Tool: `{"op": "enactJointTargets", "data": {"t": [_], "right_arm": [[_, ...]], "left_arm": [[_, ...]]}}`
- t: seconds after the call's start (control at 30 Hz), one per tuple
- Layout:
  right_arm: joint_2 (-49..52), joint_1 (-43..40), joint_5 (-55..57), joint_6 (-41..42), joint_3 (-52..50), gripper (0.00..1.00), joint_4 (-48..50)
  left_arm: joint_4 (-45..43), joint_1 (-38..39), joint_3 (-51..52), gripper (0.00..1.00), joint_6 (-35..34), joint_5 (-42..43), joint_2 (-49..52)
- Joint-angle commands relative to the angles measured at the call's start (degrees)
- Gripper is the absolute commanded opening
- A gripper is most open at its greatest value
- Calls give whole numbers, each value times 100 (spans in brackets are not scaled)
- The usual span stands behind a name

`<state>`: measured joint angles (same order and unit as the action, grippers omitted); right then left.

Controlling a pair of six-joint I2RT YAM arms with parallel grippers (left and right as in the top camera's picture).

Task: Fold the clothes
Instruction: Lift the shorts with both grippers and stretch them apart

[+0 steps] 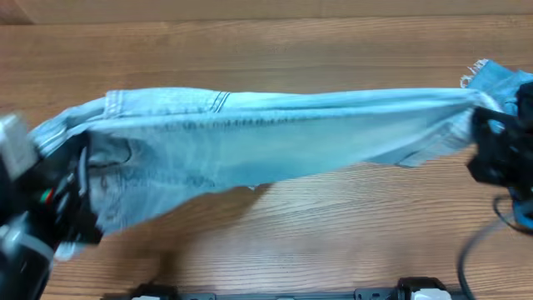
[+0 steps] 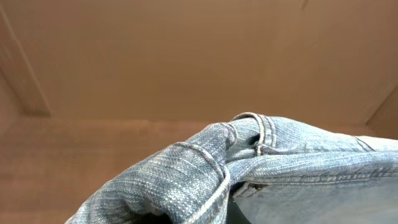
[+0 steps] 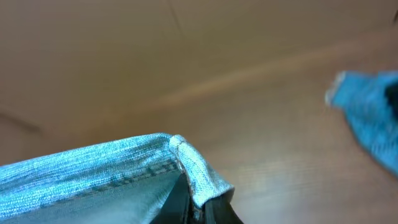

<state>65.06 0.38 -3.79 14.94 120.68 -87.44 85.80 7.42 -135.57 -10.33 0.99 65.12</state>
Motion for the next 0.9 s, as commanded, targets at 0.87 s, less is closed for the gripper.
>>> {"op": "enactJointTargets", "data": {"t": [0.87], "right_arm": [[4157,-76,-195,-299,1169,4,404]], "left_arm": [[-914,-66,898,10,-122,-2031,2514]]}}
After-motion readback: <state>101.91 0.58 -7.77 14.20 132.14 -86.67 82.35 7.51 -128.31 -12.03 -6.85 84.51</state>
